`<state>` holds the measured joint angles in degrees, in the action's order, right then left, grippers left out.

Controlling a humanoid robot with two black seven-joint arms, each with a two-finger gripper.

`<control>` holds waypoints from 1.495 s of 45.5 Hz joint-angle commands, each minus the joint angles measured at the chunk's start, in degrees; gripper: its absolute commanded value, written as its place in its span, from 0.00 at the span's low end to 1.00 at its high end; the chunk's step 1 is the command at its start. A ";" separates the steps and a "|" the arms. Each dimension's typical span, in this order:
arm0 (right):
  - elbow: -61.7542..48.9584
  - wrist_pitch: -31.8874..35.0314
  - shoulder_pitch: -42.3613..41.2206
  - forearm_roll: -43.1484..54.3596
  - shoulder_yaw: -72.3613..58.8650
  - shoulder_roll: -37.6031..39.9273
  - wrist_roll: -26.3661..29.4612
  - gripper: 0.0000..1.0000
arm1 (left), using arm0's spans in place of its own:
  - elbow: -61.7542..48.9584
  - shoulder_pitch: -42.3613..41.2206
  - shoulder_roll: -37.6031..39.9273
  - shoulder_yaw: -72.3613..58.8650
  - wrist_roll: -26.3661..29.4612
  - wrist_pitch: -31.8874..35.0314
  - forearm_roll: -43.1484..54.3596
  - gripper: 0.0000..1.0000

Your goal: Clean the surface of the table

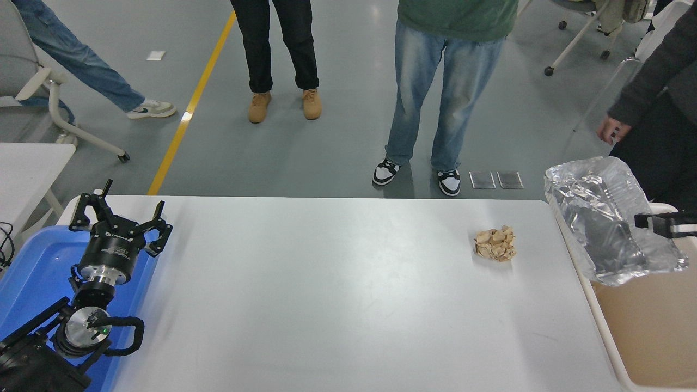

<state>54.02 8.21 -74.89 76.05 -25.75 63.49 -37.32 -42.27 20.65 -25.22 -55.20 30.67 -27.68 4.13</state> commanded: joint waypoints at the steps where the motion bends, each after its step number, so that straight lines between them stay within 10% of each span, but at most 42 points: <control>1: -15.50 -0.30 7.82 -4.07 0.18 -7.14 -4.33 0.00 | 0.00 0.00 0.00 0.00 0.00 0.00 0.00 0.99; 28: -52.69 -5.92 29.62 -14.97 -1.93 -26.22 -8.82 0.00 | 0.00 0.00 0.00 0.00 0.00 0.00 0.00 0.99; 68: -59.11 -10.76 39.91 -25.17 -2.28 -32.55 6.65 0.00 | 0.00 0.00 0.00 0.00 0.00 0.00 0.00 0.99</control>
<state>-4.58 -1.43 -36.19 51.62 -27.78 31.72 -33.44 -42.27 20.65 -25.23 -55.20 30.67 -27.69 4.13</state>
